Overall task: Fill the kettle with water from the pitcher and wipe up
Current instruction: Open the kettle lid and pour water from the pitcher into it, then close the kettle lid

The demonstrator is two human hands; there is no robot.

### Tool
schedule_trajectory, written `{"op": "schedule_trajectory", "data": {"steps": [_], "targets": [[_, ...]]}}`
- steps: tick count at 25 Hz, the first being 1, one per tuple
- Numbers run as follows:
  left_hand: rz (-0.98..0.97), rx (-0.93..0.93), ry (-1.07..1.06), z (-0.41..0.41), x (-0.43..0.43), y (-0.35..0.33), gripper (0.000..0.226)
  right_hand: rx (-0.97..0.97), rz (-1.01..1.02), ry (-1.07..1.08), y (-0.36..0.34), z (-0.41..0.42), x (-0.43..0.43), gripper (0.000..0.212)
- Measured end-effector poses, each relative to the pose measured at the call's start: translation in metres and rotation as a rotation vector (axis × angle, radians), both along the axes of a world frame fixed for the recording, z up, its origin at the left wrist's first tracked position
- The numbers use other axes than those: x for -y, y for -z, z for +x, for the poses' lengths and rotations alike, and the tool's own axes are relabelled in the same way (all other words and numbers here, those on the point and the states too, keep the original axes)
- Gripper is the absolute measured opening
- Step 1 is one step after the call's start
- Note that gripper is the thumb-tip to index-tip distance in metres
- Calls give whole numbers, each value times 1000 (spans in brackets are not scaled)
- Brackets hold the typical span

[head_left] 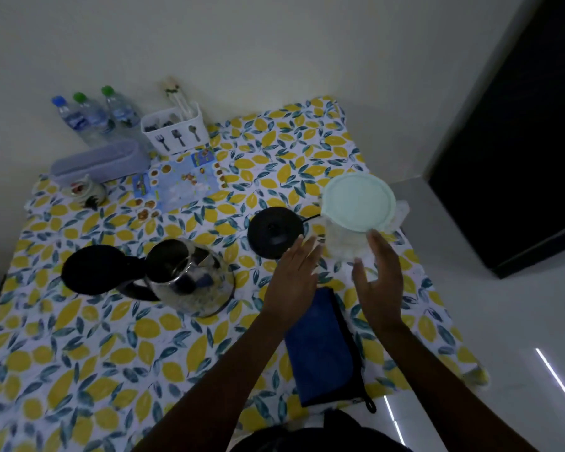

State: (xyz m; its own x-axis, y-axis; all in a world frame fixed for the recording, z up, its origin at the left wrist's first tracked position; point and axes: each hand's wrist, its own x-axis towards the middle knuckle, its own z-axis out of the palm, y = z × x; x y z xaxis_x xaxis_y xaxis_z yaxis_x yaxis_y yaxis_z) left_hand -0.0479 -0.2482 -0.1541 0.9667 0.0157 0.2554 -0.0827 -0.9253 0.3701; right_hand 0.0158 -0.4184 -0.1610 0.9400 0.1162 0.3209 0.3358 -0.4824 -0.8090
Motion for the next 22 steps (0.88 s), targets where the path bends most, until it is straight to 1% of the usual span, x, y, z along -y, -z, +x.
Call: {"op": "schedule_trajectory", "data": {"steps": [4,7,10,12,14,16,17,20,22], "targets": [[-46,-11,-137,-71,-52,1,49,-54,-219,-295,5,-54,-48,71],[-19,30,-202,-113,-96,-12,44,-46,-336,-473,4,-79,-101,89],[40,130,-270,-147,-141,-24,42,-11,-407,-608,2,-98,-154,94],[4,187,-362,-168,-168,-33,41,2,-446,-626,0,-107,-181,98],[-61,232,-503,-187,-192,-39,38,-7,-458,-584,-3,-110,-204,102],[-204,264,-644,-200,-210,-45,37,-74,-444,-535,-9,-109,-221,108],[-294,278,-682,-202,-216,-50,40,-104,-443,-513,-12,-108,-226,110],[-544,355,-709,-192,-227,-69,51,-128,-468,-496,-20,-102,-237,113],[-600,366,-682,-182,-231,-79,59,-163,-448,-504,-25,-101,-241,110]]}}
